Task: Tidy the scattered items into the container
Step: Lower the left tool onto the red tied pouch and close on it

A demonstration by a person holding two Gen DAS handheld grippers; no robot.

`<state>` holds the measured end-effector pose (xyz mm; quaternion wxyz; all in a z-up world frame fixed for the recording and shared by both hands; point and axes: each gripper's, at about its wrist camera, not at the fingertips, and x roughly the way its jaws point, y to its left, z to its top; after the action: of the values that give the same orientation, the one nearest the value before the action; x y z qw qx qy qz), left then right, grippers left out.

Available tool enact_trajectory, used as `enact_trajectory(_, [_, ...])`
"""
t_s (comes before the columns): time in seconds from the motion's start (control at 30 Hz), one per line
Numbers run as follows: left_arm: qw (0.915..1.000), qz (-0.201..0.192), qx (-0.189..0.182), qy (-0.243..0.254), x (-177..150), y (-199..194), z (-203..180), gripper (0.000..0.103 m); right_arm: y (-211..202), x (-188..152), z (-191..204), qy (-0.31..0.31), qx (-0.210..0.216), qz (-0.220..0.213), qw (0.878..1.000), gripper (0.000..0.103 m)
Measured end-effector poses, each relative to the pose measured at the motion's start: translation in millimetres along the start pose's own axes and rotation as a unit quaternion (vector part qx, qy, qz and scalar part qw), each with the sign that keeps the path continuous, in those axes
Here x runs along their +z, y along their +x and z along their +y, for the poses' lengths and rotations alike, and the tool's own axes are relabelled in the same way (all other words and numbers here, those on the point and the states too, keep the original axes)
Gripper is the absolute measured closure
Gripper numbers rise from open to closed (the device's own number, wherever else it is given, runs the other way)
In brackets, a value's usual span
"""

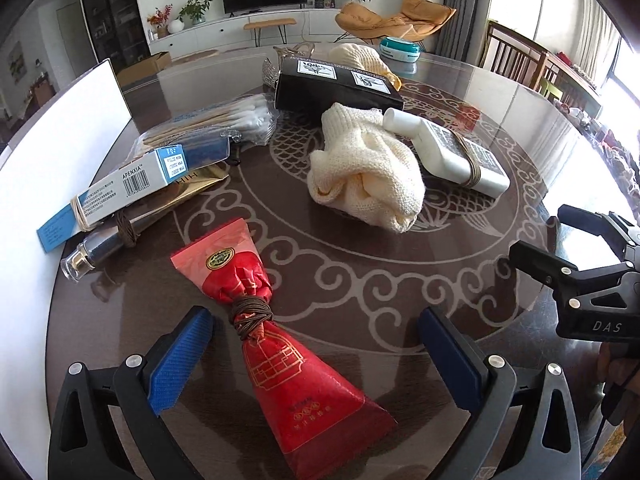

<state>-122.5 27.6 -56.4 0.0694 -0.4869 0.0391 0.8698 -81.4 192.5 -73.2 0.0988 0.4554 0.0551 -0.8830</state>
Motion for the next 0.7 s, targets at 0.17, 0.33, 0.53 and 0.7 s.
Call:
enact_trajectory(0.17, [1.0,-0.006,0.004,-0.006,-1.1,0.3,0.6,0.0,-0.1,0.3,-0.3,0.001,0.0,0.0,1.0,0.0])
enact_trajectory(0.33, [0.9997,0.003,0.014,-0.019,1.1,2.8,-0.4,0.0,0.0,0.2,-0.4,0.001,0.0,0.0,1.0,0.0])
enact_trajectory(0.53, [0.9997,0.014,0.014,-0.017,1.6,2.9,-0.2,0.0,0.0,0.2,-0.4,0.001,0.0,0.0,1.0,0.0])
enact_trajectory(0.7, [0.9999,0.005,0.009,-0.007,-6.5,-5.9,2.4,0.011,0.2,0.4,-0.3,0.0,0.0,0.0,1.0,0.0])
